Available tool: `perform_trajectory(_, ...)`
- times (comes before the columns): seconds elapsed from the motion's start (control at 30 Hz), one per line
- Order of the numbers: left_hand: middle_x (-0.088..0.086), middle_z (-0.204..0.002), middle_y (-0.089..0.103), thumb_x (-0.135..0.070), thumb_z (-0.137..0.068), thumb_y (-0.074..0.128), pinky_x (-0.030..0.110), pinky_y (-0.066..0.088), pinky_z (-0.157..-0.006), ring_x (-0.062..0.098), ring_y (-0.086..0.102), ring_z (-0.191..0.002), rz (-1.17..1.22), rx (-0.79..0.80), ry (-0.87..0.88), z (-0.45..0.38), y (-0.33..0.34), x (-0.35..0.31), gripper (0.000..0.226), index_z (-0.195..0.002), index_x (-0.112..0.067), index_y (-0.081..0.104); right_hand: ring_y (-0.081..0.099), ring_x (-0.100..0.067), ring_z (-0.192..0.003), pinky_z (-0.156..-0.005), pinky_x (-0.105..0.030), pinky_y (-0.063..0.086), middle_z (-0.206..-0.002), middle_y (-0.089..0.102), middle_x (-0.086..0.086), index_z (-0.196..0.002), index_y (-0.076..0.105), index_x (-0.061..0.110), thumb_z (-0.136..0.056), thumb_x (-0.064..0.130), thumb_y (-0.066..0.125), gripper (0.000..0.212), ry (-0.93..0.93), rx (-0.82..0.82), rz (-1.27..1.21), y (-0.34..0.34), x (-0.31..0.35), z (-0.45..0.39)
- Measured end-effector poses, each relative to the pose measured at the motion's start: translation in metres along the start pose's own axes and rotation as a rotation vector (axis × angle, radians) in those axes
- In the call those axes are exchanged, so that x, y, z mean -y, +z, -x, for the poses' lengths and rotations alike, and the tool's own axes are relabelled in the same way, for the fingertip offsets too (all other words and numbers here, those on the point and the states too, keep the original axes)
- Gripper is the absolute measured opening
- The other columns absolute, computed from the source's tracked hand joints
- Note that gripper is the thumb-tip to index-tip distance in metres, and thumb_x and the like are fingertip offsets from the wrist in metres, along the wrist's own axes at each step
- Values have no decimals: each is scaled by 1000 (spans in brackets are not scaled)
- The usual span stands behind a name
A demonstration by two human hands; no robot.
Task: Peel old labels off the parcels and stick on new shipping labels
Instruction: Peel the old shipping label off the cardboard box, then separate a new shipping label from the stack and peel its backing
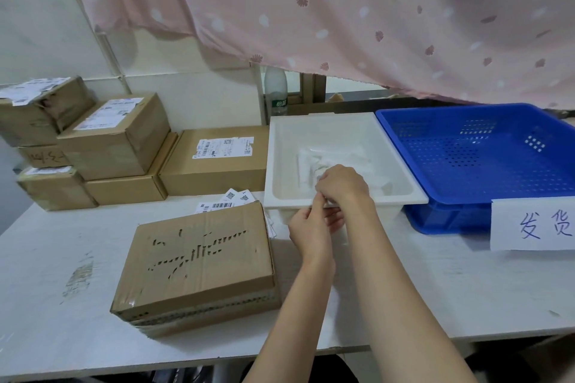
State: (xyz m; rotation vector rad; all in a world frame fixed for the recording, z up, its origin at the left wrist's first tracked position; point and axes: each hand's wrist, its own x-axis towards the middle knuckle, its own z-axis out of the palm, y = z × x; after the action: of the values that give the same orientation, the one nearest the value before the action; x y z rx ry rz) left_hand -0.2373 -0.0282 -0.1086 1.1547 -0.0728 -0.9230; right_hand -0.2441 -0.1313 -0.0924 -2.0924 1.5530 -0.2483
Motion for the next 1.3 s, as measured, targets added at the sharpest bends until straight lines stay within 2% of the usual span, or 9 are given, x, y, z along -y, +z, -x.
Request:
perform_trajectory(0.1,13,-73,71,-18,-94,65,20,53,-52,13,68,-56,9,9,-4,-1,-1,1,23,-82,2,68,53,-20,-70,-51,-26,33,-71,55,1,-78,60,14,-87,17,49,15,18,47,62,-2,2,1)
perform_trajectory(0.3,15,-76,72,-21,-96,62,21,54,-55,16,69,-60,19,18,15,1,-2,2,26,-87,2,70,52,-14,-61,-57,-26,39,-72,58,2,-96,71,15,-88,17,50,23,22,148,121,-7,2,3)
perform_trajectory(0.5,9,-70,72,-23,-97,61,21,54,-54,13,69,-58,7,32,9,4,-4,-1,25,-86,-1,70,55,-18,-84,-91,-30,42,-93,63,3,-105,71,23,-89,23,56,22,28,82,157,-6,5,-2)
perform_trajectory(0.7,9,-73,75,-23,-93,66,23,56,-56,16,72,-62,-68,106,-56,5,-13,-9,21,-85,-4,69,54,-23,-89,-89,-31,47,-96,55,-2,-110,69,22,-89,13,50,30,58,36,95,-17,10,-5)
perform_trajectory(0.83,10,-80,76,-11,-93,63,23,57,-60,17,72,-65,-161,186,-65,3,-24,-13,11,-90,-2,69,50,-23,-89,-82,-31,41,-101,54,-3,-109,66,17,-92,11,46,27,40,52,136,-24,16,-2)
perform_trajectory(0.97,8,-74,72,-1,-92,60,20,54,-61,16,70,-63,-260,219,-31,4,-39,-20,7,-89,-1,66,56,-26,-104,-96,-37,47,-115,63,-5,-112,67,15,-93,8,42,32,-115,-84,14,-25,28,13)
perform_trajectory(1.07,14,-81,71,2,-92,58,19,53,-60,23,70,-71,-319,195,21,5,-57,-26,9,-93,3,66,57,-16,-104,-85,-23,46,-114,62,0,-108,71,17,-90,-3,40,42,-377,-112,-319,-19,50,34)
perform_trajectory(1.17,18,-86,73,1,-91,58,22,54,-63,22,72,-73,-386,164,73,9,-81,-34,14,-99,7,68,62,-12,-95,-63,-7,41,-108,64,2,-98,74,19,-89,-3,44,39,-504,-42,-424,-3,78,46)
perform_trajectory(1.3,16,-84,75,-3,-93,58,31,57,-67,23,72,-70,-418,91,147,18,-114,-46,14,-96,4,69,67,-19,-87,-58,-17,49,-107,70,-7,-101,72,17,-95,1,44,33,-524,119,-421,31,107,57)
